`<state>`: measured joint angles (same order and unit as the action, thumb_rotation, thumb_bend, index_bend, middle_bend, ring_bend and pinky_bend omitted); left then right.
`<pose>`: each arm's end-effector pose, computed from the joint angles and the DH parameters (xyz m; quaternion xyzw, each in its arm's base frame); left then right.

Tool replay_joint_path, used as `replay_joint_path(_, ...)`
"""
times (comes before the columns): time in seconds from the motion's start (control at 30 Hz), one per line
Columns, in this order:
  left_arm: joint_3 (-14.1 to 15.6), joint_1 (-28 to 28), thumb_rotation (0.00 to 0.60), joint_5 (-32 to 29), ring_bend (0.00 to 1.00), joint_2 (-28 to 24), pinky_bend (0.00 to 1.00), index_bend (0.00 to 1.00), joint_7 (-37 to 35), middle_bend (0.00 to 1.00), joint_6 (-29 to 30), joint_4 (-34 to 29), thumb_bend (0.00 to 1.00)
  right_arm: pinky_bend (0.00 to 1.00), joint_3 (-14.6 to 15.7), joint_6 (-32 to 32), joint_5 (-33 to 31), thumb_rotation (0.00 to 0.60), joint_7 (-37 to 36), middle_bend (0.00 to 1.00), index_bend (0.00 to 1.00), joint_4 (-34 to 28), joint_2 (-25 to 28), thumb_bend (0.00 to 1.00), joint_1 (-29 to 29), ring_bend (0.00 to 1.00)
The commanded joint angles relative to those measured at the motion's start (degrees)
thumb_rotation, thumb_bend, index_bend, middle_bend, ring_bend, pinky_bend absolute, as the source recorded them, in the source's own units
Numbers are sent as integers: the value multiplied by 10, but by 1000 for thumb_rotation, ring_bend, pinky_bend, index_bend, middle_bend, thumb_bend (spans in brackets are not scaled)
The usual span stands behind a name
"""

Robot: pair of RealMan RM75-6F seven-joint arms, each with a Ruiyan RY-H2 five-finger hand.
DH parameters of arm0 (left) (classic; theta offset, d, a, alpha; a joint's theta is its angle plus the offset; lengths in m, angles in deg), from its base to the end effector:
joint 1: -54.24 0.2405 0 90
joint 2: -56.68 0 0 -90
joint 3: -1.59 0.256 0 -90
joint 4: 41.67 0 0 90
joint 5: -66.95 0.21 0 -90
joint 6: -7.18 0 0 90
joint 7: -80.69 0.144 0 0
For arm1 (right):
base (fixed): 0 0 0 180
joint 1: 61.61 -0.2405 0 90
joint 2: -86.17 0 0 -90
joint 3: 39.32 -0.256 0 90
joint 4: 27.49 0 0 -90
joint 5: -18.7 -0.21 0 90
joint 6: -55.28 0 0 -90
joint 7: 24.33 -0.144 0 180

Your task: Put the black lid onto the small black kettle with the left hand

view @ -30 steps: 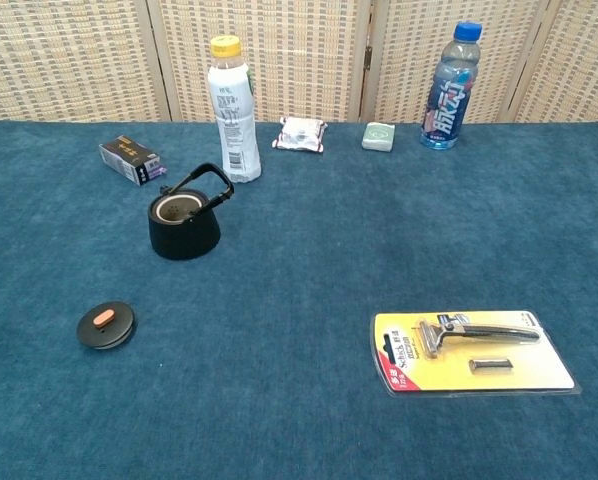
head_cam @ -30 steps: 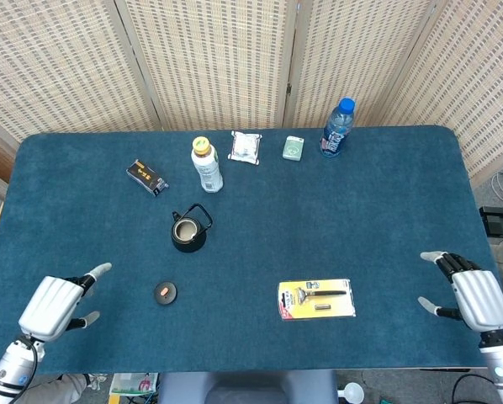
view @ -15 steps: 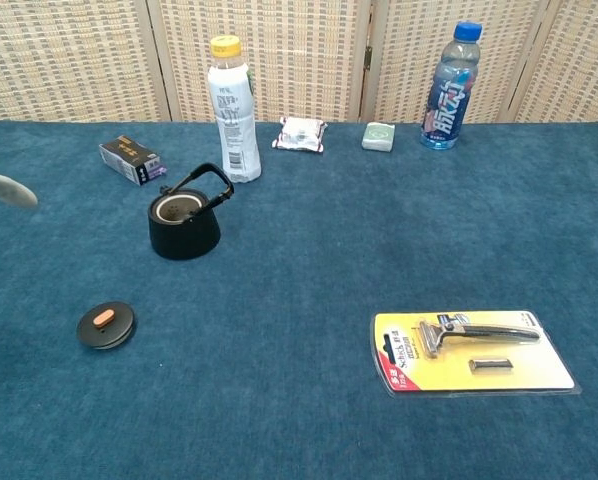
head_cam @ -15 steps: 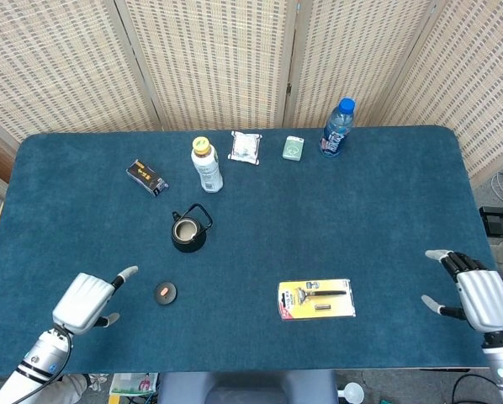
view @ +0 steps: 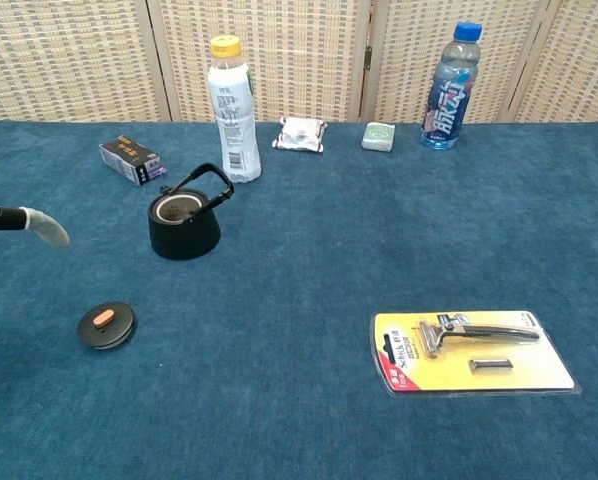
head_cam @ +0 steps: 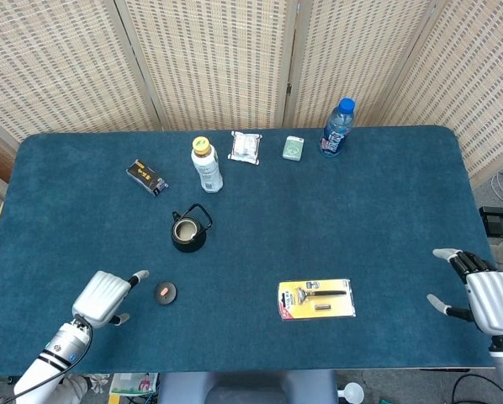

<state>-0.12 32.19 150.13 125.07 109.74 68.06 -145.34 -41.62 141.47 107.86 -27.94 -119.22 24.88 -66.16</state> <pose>-0.2189 0.2322 0.0630 -0.7967 -0.2948 -0.2799 0.4471 -0.3101 -0.1775 0.1740 0.6066 -0.3752 0.4012 0.5747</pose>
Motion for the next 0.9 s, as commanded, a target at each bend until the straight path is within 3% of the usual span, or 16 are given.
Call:
replay_joint_path(0.03, -3, -12, 600, -13, 978, 6, 1000, 236, 6, 1000, -12, -6, 53, 389, -1, 1, -1, 600, 0, 297, 265, 0, 0, 85, 1, 268)
replay_joint_path(0.37, -7, -40, 600, -45, 967, 27, 1000, 236, 35, 1000, -33, -8, 53, 389, -3, -2, -5, 600, 3, 297, 265, -1, 0, 85, 1, 268)
replay_joint_path(0.6, -10, -55, 600, -101, 965, 53, 1000, 236, 101, 1000, -33, -1, 53, 389, -4, -5, -7, 600, 0, 297, 265, -1, 0, 85, 0, 268)
replay_joint_path(0.9, -12, -75, 600, -171, 963, 69, 1000, 237, 136, 1000, -36, -1, 53, 389, -4, -7, -5, 600, -5, 297, 265, 1, 1, 85, -1, 268)
